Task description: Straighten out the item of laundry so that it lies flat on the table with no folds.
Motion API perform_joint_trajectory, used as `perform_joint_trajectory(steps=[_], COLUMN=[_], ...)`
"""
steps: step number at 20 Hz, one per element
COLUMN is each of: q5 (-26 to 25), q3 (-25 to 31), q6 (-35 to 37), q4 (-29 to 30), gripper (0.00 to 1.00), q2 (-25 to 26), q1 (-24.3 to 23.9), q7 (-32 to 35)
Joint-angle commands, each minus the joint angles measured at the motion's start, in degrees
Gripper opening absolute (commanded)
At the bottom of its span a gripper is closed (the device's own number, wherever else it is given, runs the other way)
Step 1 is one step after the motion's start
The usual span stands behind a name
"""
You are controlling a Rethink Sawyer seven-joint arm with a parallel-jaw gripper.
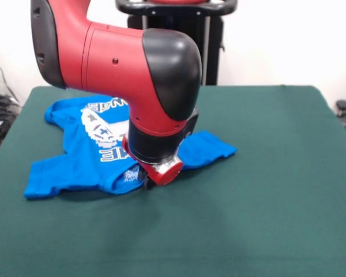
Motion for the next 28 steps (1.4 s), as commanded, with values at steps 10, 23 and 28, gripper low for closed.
perform_joint_trajectory(steps=[10,23,28], q5=[2.9,3.0,3.3], q3=[9.0,8.6,8.9], q6=[-5.1,-5.5,-6.3], q4=[-8.7,-9.1,-8.8], gripper=[0.00,0.00,0.00], q2=[-5.0,-4.5,-4.4], q1=[4.4,4.5,4.3], q7=[-2.3,-2.5,-2.8])
